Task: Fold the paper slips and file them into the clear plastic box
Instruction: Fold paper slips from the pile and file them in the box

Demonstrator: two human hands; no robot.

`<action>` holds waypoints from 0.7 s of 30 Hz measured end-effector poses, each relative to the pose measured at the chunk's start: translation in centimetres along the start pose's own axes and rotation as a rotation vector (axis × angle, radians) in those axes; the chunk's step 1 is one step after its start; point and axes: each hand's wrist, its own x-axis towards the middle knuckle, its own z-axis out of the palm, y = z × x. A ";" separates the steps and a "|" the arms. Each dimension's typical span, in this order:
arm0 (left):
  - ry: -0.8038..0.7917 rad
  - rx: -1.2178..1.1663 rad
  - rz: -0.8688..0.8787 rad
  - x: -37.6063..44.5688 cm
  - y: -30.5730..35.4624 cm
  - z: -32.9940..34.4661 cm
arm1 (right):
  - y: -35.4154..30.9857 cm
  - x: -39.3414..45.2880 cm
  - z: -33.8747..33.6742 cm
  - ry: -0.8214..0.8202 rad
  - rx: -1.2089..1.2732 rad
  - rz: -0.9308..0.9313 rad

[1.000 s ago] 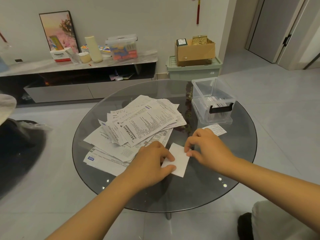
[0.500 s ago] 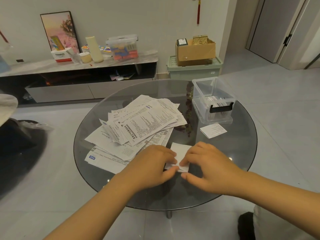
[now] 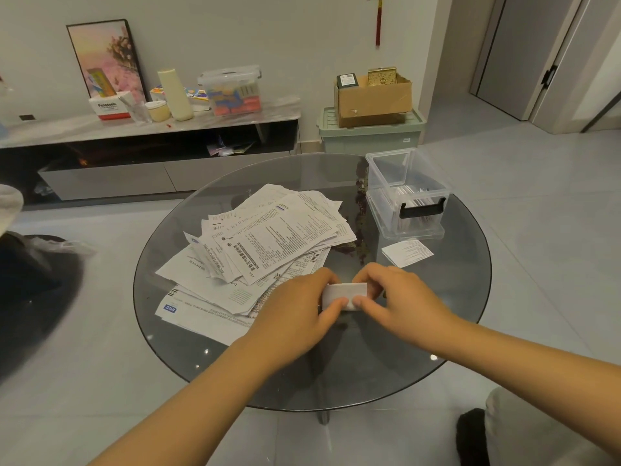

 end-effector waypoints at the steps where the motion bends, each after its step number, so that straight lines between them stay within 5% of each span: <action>1: 0.006 0.004 -0.009 0.1 0.0 0.2 | 0.1 0.2 0.1 0.007 0.031 0.023; 14: -0.106 -0.043 -0.236 2.1 0.0 0.0 | 0.7 1.2 0.3 -0.027 -0.115 0.135; 21: -0.056 -0.142 -0.211 2.4 0.4 0.2 | 1.0 0.6 0.2 -0.005 -0.005 0.148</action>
